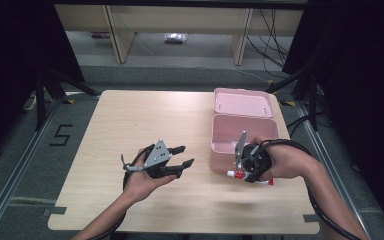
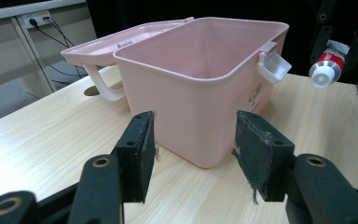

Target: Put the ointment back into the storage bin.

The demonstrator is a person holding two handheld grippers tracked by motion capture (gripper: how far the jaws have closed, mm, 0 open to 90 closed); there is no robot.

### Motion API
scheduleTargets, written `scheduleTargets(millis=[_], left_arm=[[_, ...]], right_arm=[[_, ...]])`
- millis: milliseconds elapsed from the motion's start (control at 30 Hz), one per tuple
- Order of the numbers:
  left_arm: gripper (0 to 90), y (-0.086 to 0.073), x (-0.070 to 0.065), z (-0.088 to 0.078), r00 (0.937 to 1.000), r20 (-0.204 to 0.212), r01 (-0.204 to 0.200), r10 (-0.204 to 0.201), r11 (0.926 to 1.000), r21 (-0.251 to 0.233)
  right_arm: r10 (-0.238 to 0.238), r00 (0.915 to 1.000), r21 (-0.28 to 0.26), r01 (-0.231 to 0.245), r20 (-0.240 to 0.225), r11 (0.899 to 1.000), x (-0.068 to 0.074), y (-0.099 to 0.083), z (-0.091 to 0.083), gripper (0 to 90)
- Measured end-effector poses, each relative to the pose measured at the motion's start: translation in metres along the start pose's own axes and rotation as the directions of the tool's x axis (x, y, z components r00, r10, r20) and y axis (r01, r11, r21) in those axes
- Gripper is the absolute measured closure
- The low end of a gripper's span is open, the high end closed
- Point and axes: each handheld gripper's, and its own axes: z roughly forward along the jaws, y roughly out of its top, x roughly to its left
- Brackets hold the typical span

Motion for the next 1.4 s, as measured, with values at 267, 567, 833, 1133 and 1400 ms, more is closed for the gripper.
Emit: scheduleTargets(millis=[267,567,833,1133,1400], left_arm=[[47.3,0.000,-0.001,0.000,1.0000,-0.002,0.008,-0.008,1.0000,-0.003],[47.3,0.000,-0.001,0.000,1.0000,-0.001,0.007,-0.007,1.0000,-0.001],[47.2,0.000,-0.001,0.001,1.0000,0.001,0.009,-0.009,1.0000,0.001],[47.1,0.000,-0.001,0.001,1.0000,0.001,0.008,-0.008,1.0000,0.004],[47.0,0.000,-0.002,0.001,1.0000,0.003,0.007,-0.007,1.0000,0.004]], right_arm=[[0.007,1.0000,0.002,-0.007,0.001,1.000,-0.002,0.000,-0.004,72.3],[-0.019,0.9998,-0.018,0.019,0.000,1.000,-0.007,-0.002,-0.007,72.3],[-0.025,0.9995,-0.019,0.026,0.018,0.999,-0.010,-0.003,-0.012,72.3],[-0.024,0.9996,-0.016,0.024,0.015,1.000,-0.013,-0.002,-0.016,72.3],[-0.013,0.9995,-0.020,0.014,0.027,1.000,-0.017,-0.003,-0.021,72.3]])
